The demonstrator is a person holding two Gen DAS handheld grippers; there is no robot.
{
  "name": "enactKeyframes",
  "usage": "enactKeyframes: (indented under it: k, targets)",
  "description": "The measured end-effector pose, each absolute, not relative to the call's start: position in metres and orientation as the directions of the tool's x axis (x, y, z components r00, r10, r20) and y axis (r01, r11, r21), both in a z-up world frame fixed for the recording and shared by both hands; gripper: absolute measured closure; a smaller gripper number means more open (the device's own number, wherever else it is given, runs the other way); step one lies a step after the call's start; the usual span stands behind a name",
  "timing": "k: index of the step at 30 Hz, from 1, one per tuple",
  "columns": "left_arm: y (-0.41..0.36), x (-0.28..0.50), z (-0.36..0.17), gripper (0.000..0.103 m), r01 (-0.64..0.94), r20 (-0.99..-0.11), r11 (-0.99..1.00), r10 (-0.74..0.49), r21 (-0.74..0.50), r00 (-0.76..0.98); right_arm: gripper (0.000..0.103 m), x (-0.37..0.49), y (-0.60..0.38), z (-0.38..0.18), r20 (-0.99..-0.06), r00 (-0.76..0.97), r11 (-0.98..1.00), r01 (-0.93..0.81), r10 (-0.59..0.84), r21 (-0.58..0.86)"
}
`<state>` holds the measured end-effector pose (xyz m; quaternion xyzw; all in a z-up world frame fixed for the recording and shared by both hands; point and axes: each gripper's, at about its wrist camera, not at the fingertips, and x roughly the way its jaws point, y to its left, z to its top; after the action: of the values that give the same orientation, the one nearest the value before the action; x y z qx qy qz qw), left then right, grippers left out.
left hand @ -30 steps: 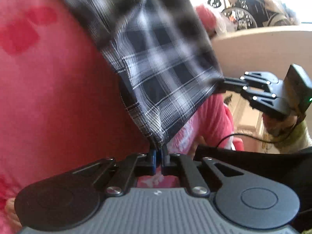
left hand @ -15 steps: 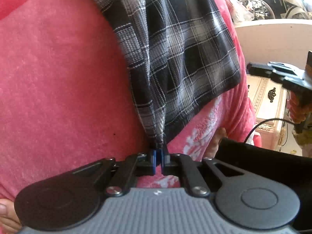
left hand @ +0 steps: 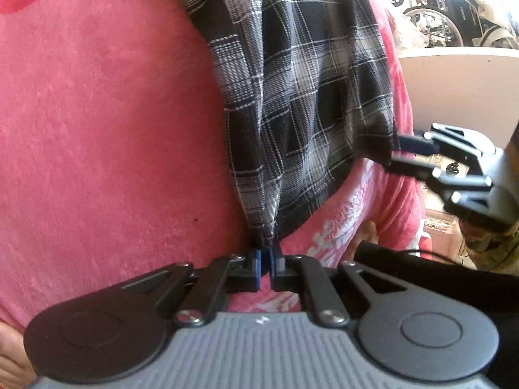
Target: Fold clothes
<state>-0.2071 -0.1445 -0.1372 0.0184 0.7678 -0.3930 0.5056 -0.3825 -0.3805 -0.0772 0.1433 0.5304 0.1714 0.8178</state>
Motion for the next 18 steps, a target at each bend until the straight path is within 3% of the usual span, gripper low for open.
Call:
enactKeyframes:
  k: [4, 11, 15, 17, 18]
  targets:
    - [-0.145, -0.207, -0.139, 0.095, 0.417, -0.787, 0.693, -0.371, -0.588, -0.492, 0.078, -0.388, -0.376, -0.078, -0.821, 0.376, 0.903, -0.144, 0.429, 0.406]
    - [-0.139, -0.205, -0.141, 0.095, 0.399, -0.783, 0.7, -0.384, -0.593, -0.489, 0.076, -0.396, -0.44, -0.087, -0.746, 0.493, 0.8, 0.152, 0.447, 0.58]
    - [-0.138, -0.205, -0.143, 0.095, 0.384, -0.784, 0.71, -0.388, -0.59, -0.485, 0.074, -0.391, -0.44, -0.108, -0.736, 0.497, 0.769, 0.192, 0.46, 0.61]
    - [-0.138, -0.21, -0.145, 0.096, 0.352, -0.775, 0.723, -0.399, -0.595, -0.49, 0.081, -0.389, -0.431, -0.111, -0.741, 0.492, 0.786, 0.167, 0.456, 0.595]
    - [-0.136, -0.211, -0.147, 0.096, 0.307, -0.757, 0.734, -0.411, -0.605, -0.509, 0.101, -0.388, -0.425, -0.106, -0.758, 0.484, 0.816, 0.142, 0.437, 0.561]
